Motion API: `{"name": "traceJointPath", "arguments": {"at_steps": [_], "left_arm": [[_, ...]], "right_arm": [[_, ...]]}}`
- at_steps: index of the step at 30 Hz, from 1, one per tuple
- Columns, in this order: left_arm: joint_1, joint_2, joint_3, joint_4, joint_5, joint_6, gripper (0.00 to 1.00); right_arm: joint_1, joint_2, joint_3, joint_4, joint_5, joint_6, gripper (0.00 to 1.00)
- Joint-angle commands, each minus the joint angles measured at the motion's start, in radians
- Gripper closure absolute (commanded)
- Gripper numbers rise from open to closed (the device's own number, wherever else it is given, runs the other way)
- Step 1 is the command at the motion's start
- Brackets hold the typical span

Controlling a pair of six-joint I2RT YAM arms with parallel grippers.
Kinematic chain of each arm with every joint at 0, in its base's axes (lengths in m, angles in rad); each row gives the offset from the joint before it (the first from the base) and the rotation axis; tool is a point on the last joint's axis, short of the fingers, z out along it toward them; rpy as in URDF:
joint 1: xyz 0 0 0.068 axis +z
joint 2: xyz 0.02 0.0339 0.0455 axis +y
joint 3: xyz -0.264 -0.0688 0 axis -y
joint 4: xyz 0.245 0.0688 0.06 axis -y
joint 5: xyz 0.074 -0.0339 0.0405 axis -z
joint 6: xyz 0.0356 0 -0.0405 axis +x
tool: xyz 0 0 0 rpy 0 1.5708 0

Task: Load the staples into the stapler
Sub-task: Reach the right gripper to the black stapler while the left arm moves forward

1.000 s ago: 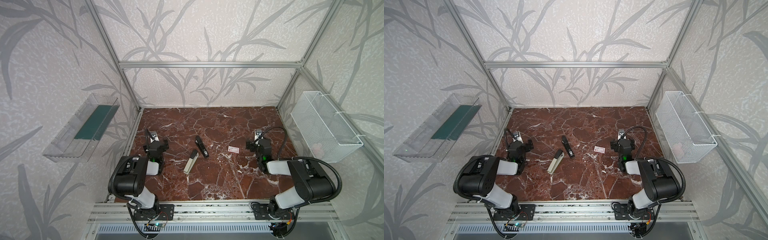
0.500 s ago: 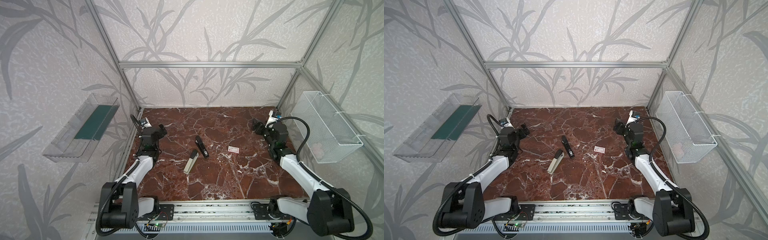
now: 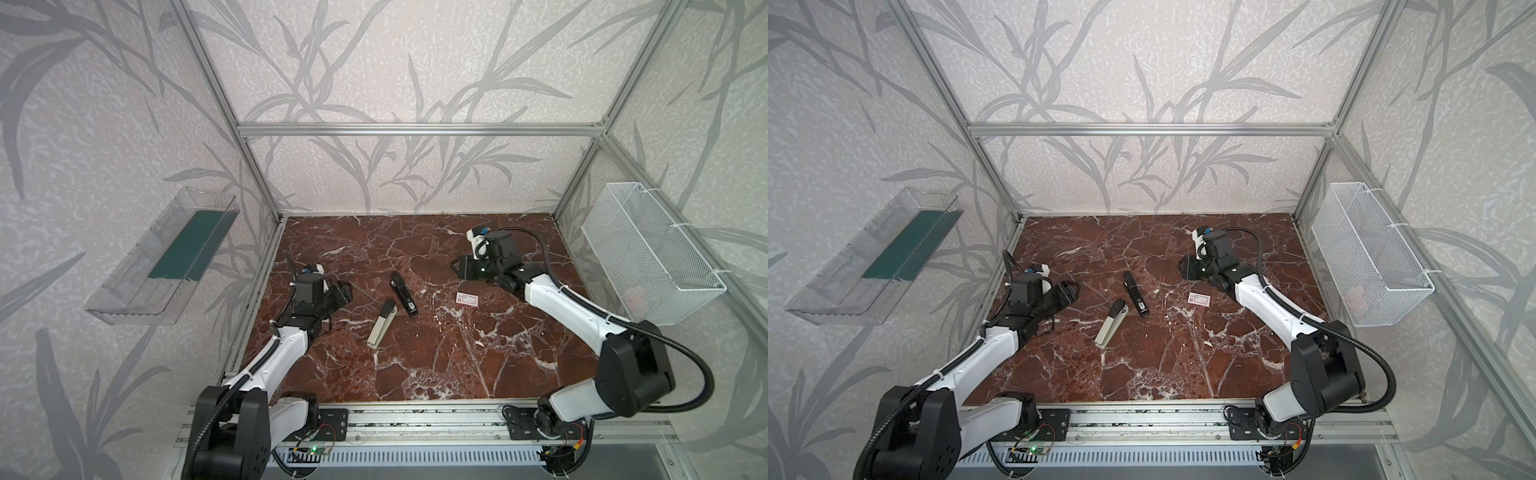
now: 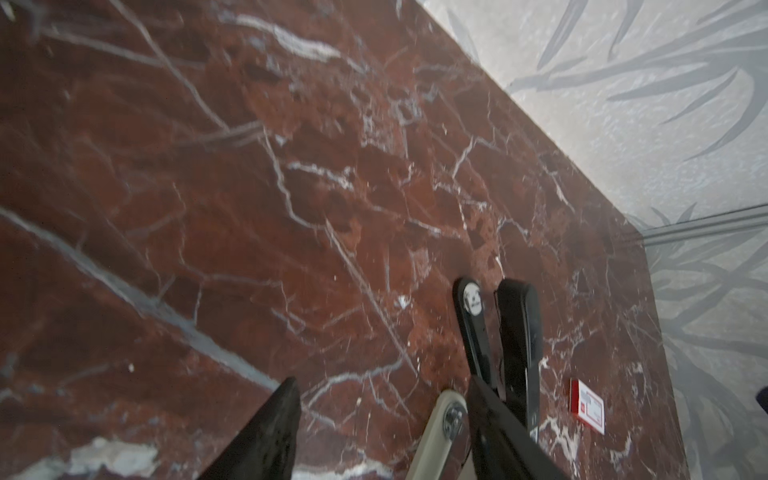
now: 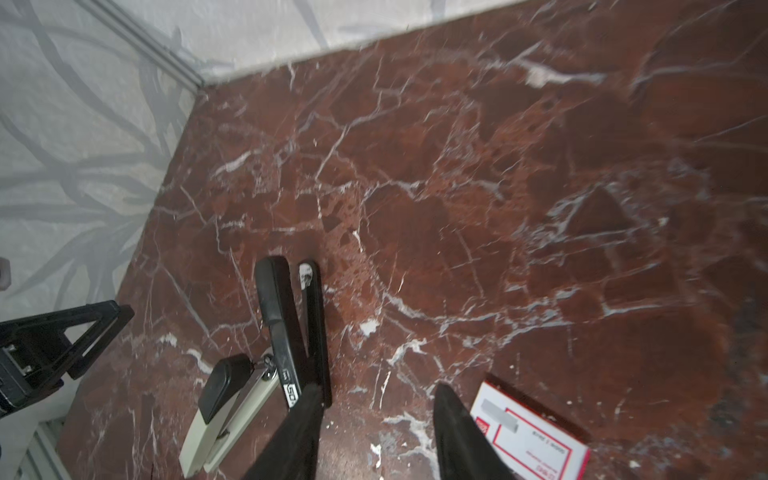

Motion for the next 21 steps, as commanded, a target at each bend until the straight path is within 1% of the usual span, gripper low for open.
{"name": "traceJointPath", "arguments": {"at_steps": [1, 3, 5, 7, 9, 13, 17, 21], "left_arm": [[-0.016, 0.001, 0.000, -0.050, 0.017, -0.033, 0.39], [-0.019, 0.015, 0.003, -0.047, 0.017, -0.036, 0.39], [-0.019, 0.036, 0.009, -0.036, 0.021, -0.042, 0.39], [-0.022, 0.060, 0.018, -0.018, 0.030, -0.051, 0.38], [-0.025, 0.091, 0.027, -0.001, 0.036, -0.062, 0.37], [-0.029, 0.145, 0.052, -0.002, 0.061, -0.064, 0.36], [-0.032, 0.155, 0.056, -0.005, 0.068, -0.065, 0.36], [-0.034, 0.162, 0.056, -0.024, 0.036, -0.059, 0.36]], "right_arm": [[0.087, 0.112, 0.124, -0.194, 0.072, -0.062, 0.55], [0.140, 0.213, 0.243, -0.282, 0.101, -0.087, 0.54], [0.183, 0.299, 0.365, -0.380, 0.149, -0.108, 0.50], [0.218, 0.382, 0.467, -0.438, 0.178, -0.125, 0.48], [0.242, 0.459, 0.565, -0.478, 0.181, -0.129, 0.47], [0.272, 0.590, 0.730, -0.526, 0.186, -0.131, 0.45], [0.284, 0.689, 0.870, -0.580, 0.178, -0.142, 0.43], [0.291, 0.786, 0.992, -0.628, 0.185, -0.155, 0.45]]}}
